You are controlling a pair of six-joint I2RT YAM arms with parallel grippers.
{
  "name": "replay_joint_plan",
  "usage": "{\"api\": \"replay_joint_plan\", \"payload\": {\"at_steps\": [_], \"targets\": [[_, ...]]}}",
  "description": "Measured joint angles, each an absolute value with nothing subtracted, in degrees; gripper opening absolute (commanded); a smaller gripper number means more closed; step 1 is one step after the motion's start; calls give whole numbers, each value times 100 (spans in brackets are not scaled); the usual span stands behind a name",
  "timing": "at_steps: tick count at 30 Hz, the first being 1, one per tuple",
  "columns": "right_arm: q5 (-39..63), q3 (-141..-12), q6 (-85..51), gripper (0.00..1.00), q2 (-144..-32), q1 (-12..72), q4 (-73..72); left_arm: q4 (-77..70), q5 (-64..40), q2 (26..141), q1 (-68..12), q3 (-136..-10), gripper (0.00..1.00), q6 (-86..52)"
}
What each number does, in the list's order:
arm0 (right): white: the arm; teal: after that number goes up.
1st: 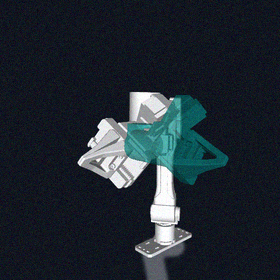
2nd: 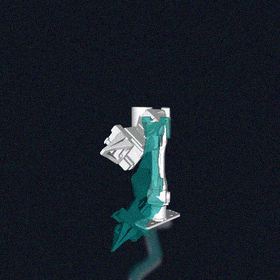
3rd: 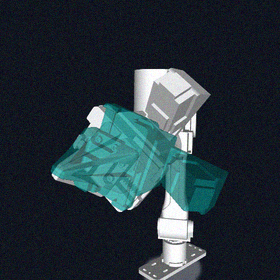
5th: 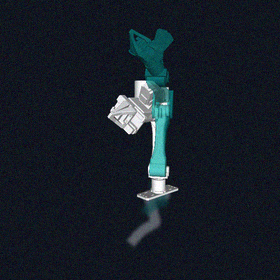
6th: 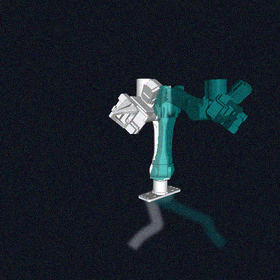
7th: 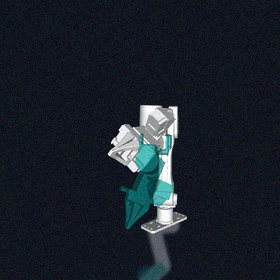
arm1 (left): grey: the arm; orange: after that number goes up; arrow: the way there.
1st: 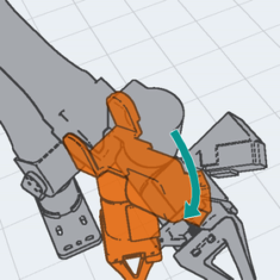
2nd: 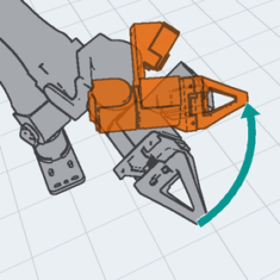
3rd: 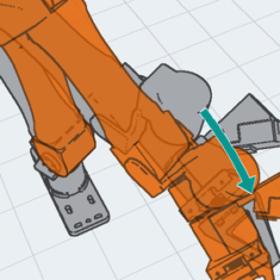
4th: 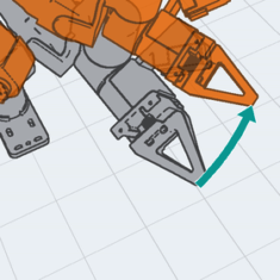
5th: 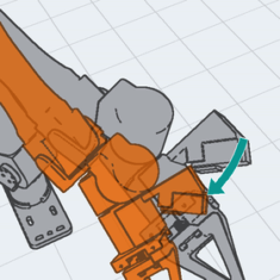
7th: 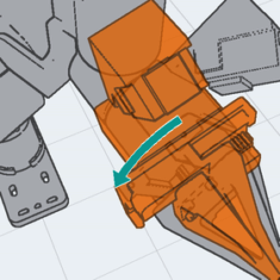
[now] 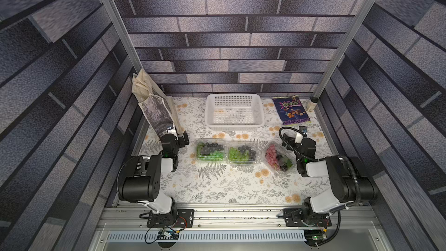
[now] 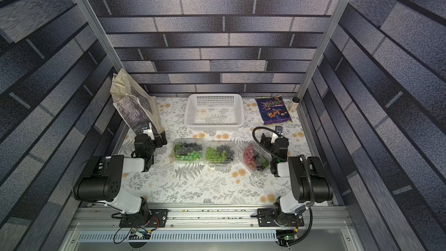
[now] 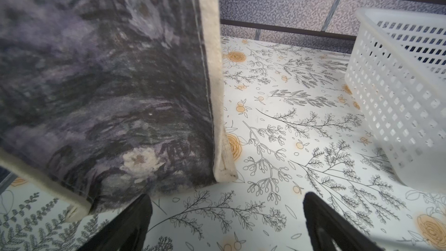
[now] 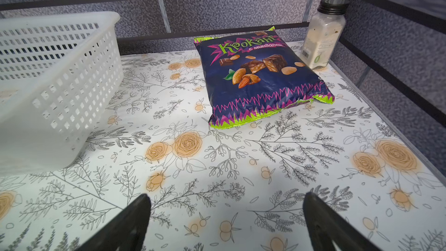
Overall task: Pack grapes into containers
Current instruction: Reset both arms
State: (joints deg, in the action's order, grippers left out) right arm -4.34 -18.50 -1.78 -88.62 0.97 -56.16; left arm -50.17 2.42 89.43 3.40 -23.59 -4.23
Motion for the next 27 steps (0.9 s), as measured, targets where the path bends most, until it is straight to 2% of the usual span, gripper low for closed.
{"api": "replay_joint_plan", "payload": {"at_steps": [27], "targets": [[-154,-1964,-113,100,-8862,99,-5424,-5017,346,8943,340,-2359,100,-421]]}}
